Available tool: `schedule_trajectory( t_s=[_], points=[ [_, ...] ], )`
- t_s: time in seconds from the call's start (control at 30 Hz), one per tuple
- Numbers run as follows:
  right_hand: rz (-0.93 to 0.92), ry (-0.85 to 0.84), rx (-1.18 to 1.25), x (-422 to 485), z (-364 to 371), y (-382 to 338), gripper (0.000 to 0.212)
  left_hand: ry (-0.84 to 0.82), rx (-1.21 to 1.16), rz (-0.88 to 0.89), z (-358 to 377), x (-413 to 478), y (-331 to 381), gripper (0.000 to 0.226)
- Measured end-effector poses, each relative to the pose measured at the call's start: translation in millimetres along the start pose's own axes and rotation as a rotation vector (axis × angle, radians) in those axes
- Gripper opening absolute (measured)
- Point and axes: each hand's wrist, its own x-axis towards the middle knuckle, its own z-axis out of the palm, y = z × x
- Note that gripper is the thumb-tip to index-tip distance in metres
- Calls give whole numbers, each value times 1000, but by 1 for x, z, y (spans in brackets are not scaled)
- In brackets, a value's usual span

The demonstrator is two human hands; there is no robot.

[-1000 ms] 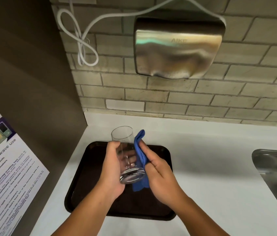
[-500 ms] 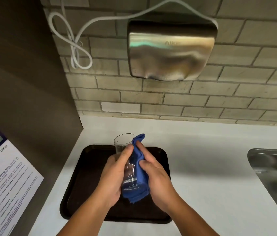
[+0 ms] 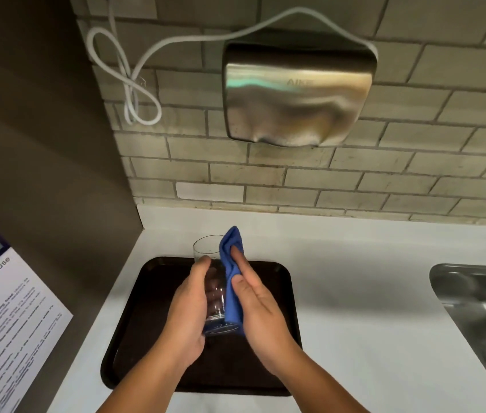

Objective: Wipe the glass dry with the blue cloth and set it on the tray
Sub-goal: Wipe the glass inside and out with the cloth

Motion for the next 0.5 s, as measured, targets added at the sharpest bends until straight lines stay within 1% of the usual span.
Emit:
schedule_trajectory(
  t_s=[0.1, 0.17, 0.23, 0.3, 0.4, 0.47, 0.5],
  points=[
    [78, 14, 129, 8, -6, -5, 39, 19, -50, 4, 2, -1, 0, 49],
    [68, 7, 121, 8, -6, -5, 40, 43, -68, 18, 4, -2, 2, 48],
    [17, 40, 64, 6, -3, -3, 42, 52, -49, 16, 6, -2, 6, 53],
    [-6, 53, 44, 5, -2, -3, 43, 36, -11, 14, 8, -2, 10, 68],
    [15, 50, 72, 10, -8, -7, 38, -21, 61, 33, 11, -6, 12, 101],
    [19, 43, 84, 13, -11, -8, 39, -33, 93, 53, 12, -7, 12, 106],
    [7, 43, 71, 12, -10, -8, 39, -28, 72, 54, 12, -6, 12, 105]
  ],
)
